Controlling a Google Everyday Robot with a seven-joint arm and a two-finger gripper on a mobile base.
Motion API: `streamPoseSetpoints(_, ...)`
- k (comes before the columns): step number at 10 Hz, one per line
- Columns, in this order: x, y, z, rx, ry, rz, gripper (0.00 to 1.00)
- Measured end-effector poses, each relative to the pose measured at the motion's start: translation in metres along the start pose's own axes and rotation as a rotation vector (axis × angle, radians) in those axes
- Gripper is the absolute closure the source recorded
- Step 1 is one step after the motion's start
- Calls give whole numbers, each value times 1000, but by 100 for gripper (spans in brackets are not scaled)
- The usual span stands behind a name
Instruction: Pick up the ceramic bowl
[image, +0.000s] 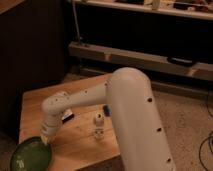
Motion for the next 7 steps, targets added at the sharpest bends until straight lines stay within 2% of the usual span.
streamPoseSetpoints(7,-1,2,-5,-5,-5,-5,100)
